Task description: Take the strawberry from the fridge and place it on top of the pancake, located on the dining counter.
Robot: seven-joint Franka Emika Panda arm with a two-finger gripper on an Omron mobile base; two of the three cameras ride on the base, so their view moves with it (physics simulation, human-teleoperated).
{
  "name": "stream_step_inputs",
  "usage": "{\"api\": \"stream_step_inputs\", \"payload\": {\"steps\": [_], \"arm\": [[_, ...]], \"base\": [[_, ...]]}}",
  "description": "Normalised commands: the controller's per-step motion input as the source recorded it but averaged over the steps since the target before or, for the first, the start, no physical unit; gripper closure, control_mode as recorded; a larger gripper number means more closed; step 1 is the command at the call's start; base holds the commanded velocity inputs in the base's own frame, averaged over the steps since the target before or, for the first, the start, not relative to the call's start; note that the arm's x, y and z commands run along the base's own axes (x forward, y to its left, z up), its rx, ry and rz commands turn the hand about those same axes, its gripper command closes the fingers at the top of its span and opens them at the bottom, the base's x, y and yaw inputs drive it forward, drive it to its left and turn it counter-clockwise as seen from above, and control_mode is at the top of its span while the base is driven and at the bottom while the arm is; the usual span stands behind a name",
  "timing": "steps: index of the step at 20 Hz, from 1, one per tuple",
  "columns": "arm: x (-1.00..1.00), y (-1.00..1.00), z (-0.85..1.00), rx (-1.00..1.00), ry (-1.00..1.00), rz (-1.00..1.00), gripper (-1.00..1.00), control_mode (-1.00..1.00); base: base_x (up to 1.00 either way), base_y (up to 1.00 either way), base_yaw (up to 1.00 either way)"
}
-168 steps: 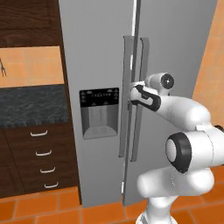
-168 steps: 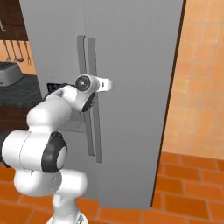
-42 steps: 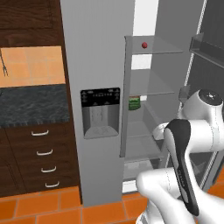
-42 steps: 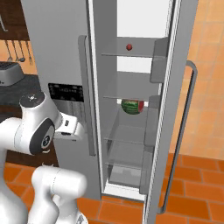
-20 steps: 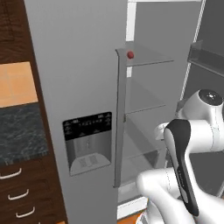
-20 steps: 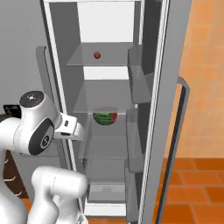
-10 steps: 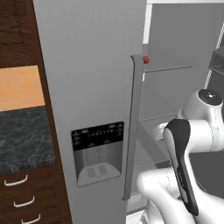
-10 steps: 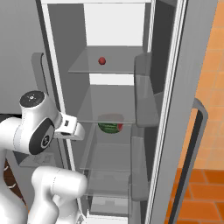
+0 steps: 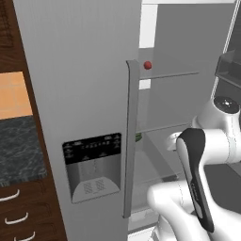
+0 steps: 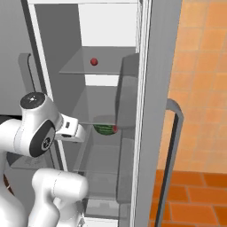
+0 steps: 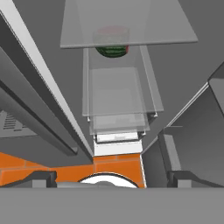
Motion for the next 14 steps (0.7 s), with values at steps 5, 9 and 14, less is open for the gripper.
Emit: {"api": "stream_step_inputs", "payload": {"steps": [5, 9, 14], "arm": [[0.00, 0.00, 0.00, 0.00, 0.00, 0.00, -1.00, 1.00], [0.00, 0.00, 0.00, 0.00, 0.00, 0.00, -1.00, 1.00], [0.00, 0.00, 0.00, 0.00, 0.00, 0.00, -1.00, 1.00]], "base": [[0.17, -0.17, 0.02], [0.07, -0.20, 0.00], [0.06, -0.19, 0.00]]}}
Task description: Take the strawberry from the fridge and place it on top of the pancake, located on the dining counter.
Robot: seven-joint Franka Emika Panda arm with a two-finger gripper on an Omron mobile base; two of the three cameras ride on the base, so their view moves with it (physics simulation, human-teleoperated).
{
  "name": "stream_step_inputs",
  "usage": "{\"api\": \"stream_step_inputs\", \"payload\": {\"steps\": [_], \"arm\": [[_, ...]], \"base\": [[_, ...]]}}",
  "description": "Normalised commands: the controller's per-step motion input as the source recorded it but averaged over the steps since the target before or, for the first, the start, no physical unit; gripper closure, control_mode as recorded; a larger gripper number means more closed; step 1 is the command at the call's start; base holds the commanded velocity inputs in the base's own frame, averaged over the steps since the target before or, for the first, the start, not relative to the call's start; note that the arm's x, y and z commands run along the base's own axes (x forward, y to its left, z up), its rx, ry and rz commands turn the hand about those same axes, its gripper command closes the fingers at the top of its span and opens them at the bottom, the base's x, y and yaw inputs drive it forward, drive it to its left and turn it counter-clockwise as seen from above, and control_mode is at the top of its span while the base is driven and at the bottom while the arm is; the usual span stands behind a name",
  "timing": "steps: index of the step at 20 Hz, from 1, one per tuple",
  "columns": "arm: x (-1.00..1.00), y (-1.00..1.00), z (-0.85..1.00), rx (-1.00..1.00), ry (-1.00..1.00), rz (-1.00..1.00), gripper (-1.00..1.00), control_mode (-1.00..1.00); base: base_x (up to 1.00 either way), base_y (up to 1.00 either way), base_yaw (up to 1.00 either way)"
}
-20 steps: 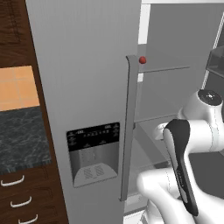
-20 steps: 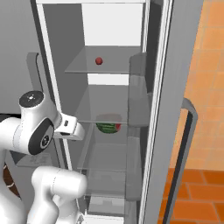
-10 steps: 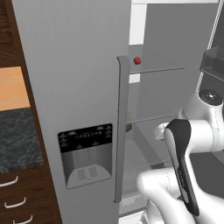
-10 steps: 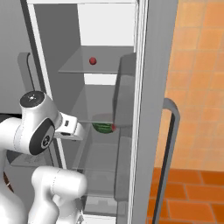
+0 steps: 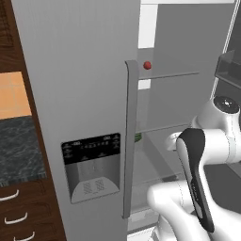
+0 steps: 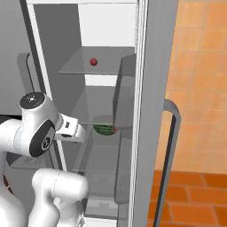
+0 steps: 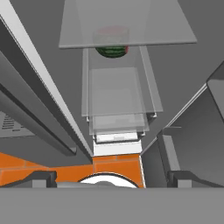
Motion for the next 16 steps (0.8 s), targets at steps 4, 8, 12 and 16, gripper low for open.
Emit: {"api": "stream_step_inputs", "payload": {"steps": [4, 8, 12, 16], "arm": [[0.00, 0.00, 0.00, 0.00, 0.00, 0.00, -1.00, 1.00], [0.00, 0.00, 0.00, 0.00, 0.00, 0.00, -1.00, 1.00], [0.00, 0.00, 0.00, 0.00, 0.00, 0.00, -1.00, 1.00], [0.00, 0.00, 0.00, 0.00, 0.00, 0.00, -1.00, 1.00]], "base": [[0.07, -0.19, -0.04], [0.13, -0.30, -0.10], [0.06, -0.09, -0.04], [0.00, 0.00, 0.00]]}}
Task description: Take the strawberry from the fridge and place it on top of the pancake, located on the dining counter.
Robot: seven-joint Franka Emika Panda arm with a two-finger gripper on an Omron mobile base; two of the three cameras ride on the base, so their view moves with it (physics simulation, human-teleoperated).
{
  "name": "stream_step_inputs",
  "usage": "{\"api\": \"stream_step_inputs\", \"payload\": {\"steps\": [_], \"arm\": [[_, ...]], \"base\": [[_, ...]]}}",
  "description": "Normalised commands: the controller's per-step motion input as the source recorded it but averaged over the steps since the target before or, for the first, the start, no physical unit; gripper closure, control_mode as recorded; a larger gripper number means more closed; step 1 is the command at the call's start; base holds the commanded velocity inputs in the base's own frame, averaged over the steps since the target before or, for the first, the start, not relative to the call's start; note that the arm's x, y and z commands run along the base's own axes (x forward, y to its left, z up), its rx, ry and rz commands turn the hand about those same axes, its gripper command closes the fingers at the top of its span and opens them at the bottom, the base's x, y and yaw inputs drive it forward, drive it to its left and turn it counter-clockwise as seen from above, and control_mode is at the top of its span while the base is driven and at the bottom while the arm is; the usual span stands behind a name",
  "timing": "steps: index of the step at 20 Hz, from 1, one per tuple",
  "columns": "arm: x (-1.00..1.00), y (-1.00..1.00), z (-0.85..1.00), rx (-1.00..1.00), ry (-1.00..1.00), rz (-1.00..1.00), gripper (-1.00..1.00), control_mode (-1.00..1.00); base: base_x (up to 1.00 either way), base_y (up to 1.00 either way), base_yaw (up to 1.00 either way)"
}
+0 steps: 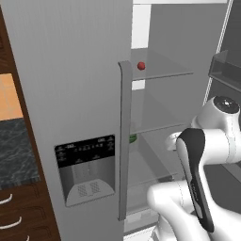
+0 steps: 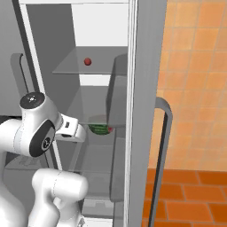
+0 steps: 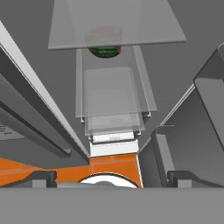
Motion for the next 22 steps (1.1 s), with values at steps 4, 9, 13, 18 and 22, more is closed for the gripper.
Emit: {"api": "stream_step_inputs", "payload": {"steps": [4, 9, 13, 18, 22], "arm": [[0.00, 0.00, 0.00, 0.00, 0.00, 0.00, -1.00, 1.00], [0.08, 0.00, 0.24, 0.05, -0.50, 0.09, -1.00, -1.00], [0.11, 0.10, 0.86, 0.00, -0.41, 0.14, -1.00, -1.00], [0.18, 0.35, 0.96, -0.06, -0.25, 0.12, -1.00, -1.00], [0.17, 0.11, 0.71, 0.01, -0.02, 0.03, -1.00, -1.00]], "base": [[0.00, 0.00, 0.00], [0.00, 0.00, 0.00], [0.00, 0.00, 0.00], [0.00, 0.00, 0.00], [0.00, 0.00, 0.00]]}}
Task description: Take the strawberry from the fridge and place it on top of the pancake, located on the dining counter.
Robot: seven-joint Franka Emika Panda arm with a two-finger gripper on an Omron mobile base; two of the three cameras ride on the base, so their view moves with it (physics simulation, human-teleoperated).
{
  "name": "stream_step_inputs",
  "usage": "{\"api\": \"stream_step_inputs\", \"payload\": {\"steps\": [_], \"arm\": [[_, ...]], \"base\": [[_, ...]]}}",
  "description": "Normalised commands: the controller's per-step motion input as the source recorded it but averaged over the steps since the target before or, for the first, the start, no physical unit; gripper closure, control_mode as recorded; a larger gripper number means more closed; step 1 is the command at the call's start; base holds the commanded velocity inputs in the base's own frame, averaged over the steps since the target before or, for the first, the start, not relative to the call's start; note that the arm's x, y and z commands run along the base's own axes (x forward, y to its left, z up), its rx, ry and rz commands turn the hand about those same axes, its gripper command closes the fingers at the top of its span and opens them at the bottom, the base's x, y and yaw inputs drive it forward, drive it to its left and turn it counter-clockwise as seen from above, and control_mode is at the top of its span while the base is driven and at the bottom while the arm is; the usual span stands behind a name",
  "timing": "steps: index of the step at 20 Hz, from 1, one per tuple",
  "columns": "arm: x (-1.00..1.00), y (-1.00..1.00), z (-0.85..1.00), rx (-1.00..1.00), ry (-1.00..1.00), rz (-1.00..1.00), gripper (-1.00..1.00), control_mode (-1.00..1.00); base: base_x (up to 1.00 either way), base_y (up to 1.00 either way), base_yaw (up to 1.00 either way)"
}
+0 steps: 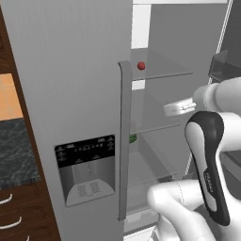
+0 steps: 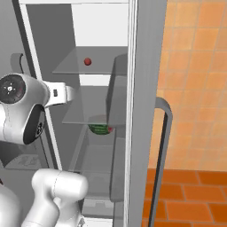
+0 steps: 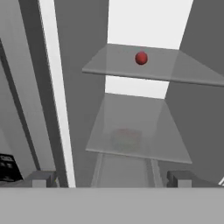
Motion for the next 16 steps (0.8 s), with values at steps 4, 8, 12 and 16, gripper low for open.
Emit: {"api": "stream_step_inputs", "payload": {"steps": [4, 8, 12, 16], "arm": [[0.22, -0.33, 0.47, 0.21, 0.04, -0.06, -1.00, -1.00], [0.77, -0.04, 0.24, 0.16, 0.13, -0.05, -1.00, -1.00], [0.94, 0.00, 0.02, 0.17, 0.08, -0.07, -1.00, -1.00], [0.88, 0.10, 0.00, 0.09, 0.02, -0.08, -1.00, -1.00]], "base": [[0.00, 0.00, 0.00], [0.00, 0.00, 0.00], [0.00, 0.00, 0.00], [0.00, 0.00, 0.00]]}}
